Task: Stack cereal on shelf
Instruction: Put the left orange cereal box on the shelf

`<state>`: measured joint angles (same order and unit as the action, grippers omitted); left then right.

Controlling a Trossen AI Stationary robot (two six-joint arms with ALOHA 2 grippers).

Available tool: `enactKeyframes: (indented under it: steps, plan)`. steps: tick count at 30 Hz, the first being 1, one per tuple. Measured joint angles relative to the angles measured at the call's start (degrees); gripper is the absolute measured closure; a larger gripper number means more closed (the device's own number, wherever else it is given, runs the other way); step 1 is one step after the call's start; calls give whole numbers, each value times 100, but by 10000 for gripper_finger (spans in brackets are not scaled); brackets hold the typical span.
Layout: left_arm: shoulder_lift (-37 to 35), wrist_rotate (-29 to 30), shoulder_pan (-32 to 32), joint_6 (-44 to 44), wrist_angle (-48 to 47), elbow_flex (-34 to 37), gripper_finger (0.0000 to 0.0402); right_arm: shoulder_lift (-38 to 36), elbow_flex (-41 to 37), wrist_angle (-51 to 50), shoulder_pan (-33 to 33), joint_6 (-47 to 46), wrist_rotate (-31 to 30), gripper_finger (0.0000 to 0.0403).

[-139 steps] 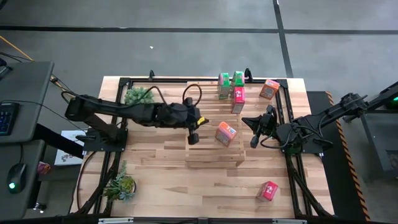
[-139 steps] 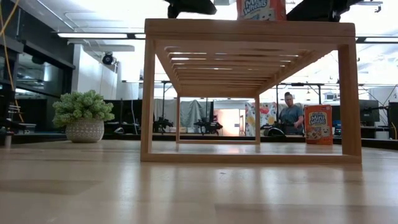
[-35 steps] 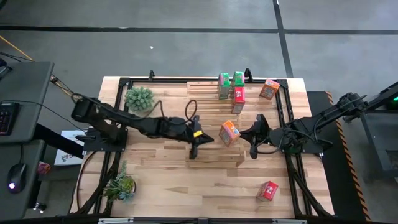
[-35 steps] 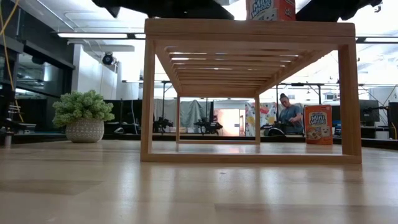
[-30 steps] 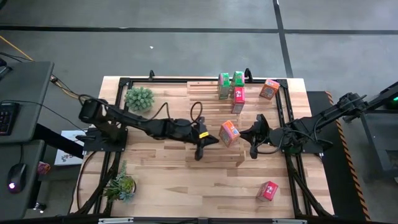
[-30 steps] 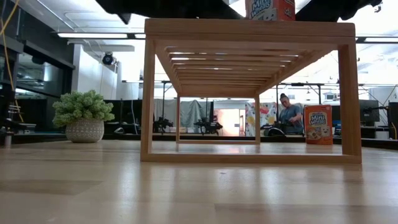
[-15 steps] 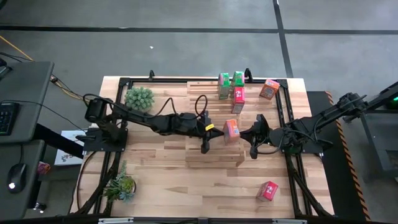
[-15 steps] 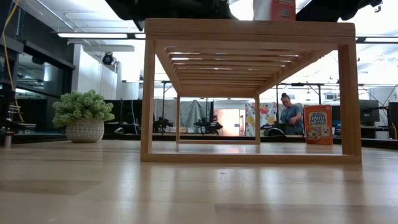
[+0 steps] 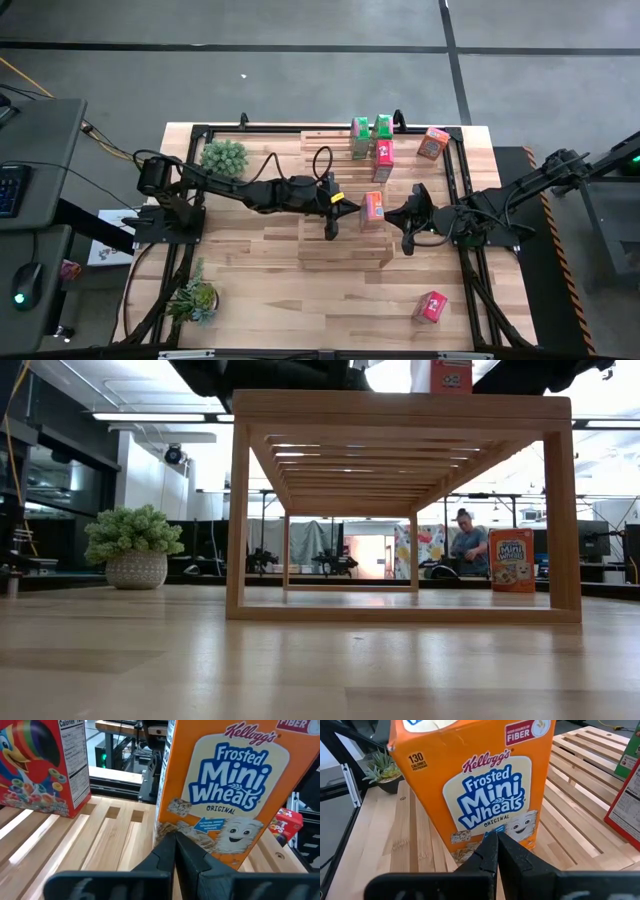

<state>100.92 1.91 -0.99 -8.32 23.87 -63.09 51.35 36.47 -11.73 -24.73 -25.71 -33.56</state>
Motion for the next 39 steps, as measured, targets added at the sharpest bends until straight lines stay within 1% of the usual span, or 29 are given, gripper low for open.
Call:
enactKeyframes:
  steps: [8, 11, 17, 19, 31, 35, 39]
  plan:
    - [-78, 0, -65, 55, -147, -7, 401, -15, 0, -57, 0, 8, 0, 402]
    - [-92, -7, -118, 92, -379, -1, 401, -44, 100, -499, -4, -46, -103, 402]
    - [-114, -11, -234, 92, -549, 0, 401, -94, 310, -1617, -63, -586, -727, 402]
    - [-113, -11, -260, 95, -494, 0, 401, -96, 315, -1665, -101, -683, -873, 402]
    - [-35, -7, -85, -59, -462, 0, 401, -109, 321, -1664, -195, -687, -928, 402]
    - [-35, -270, -73, -139, -370, -2, 402, -109, 321, -1657, -195, -658, -953, 402]
    - [-33, -286, -46, -210, -316, -2, 401, -109, 321, -1628, -195, -630, -955, 402]
